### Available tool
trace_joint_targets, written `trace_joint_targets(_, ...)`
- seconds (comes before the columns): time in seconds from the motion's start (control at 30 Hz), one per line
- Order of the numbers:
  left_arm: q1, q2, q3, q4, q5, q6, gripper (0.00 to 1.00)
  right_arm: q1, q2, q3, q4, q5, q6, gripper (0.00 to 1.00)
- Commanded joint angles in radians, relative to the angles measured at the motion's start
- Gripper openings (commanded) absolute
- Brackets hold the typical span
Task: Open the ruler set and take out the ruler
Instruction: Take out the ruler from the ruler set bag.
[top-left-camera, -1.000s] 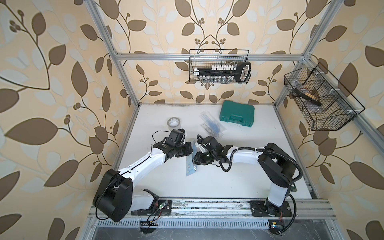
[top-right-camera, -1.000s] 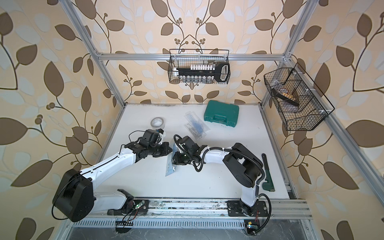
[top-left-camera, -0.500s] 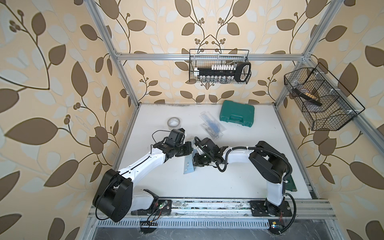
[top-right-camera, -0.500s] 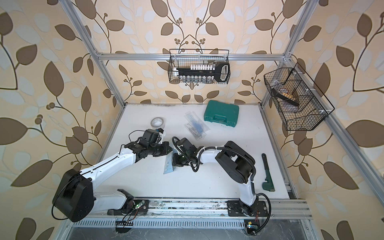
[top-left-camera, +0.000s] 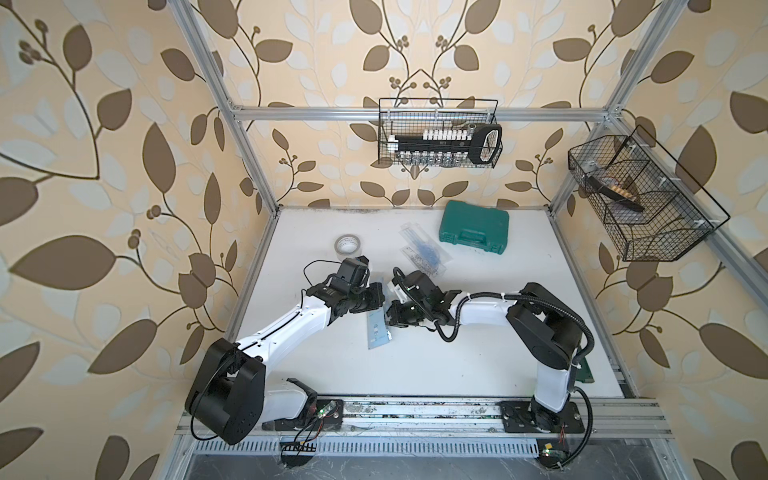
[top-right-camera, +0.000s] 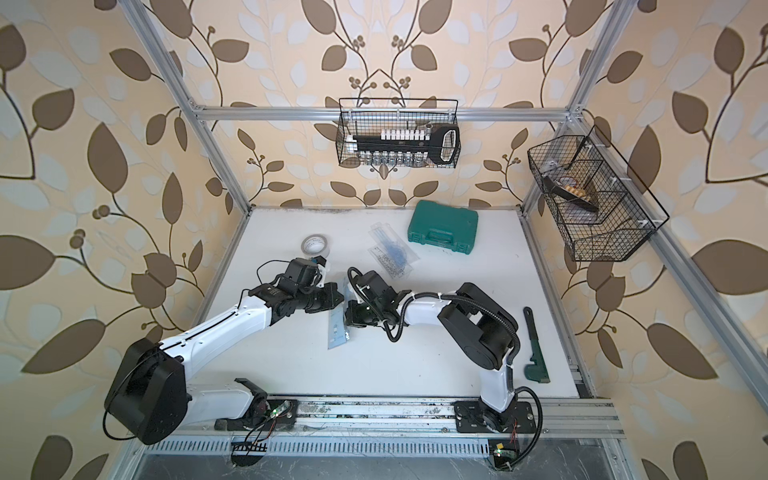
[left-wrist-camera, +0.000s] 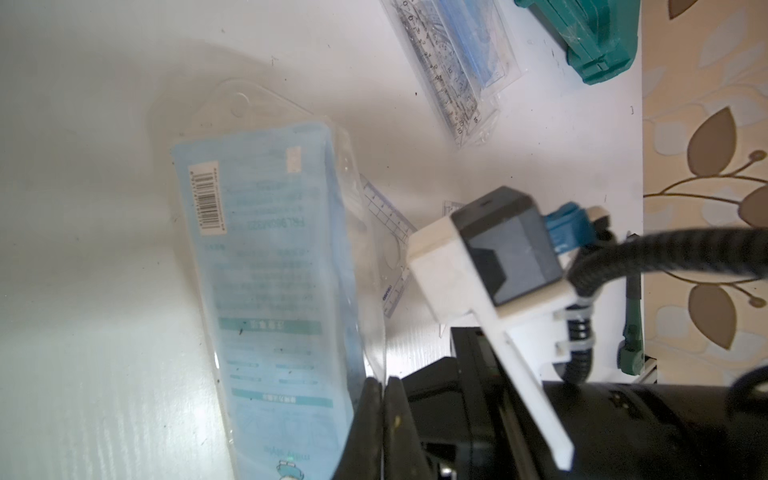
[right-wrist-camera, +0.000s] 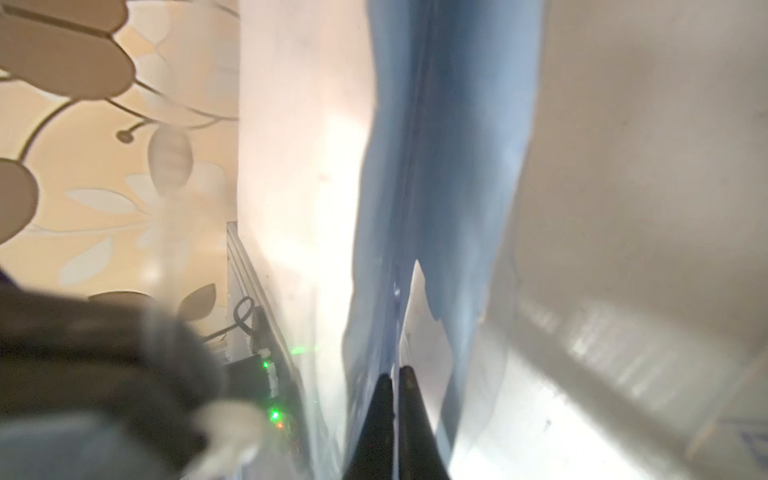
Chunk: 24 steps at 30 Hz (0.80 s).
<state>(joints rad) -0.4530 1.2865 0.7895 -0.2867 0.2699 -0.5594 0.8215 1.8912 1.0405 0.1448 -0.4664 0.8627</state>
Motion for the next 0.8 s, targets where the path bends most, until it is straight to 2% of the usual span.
trace_joint_targets(0.0,-0.010,-0.027,0.016,0.005,-0.029,-0.016,0.00,-0.015,-0.050,-0.031,-0.021,0.026,-0.012,0.00)
trace_joint_targets(0.77,-0.009,-0.003,0.039,-0.007,-0.063,0.005,0.00,-0.111,-0.223,-0.090,-0.121,0.068,-0.068,0.00)
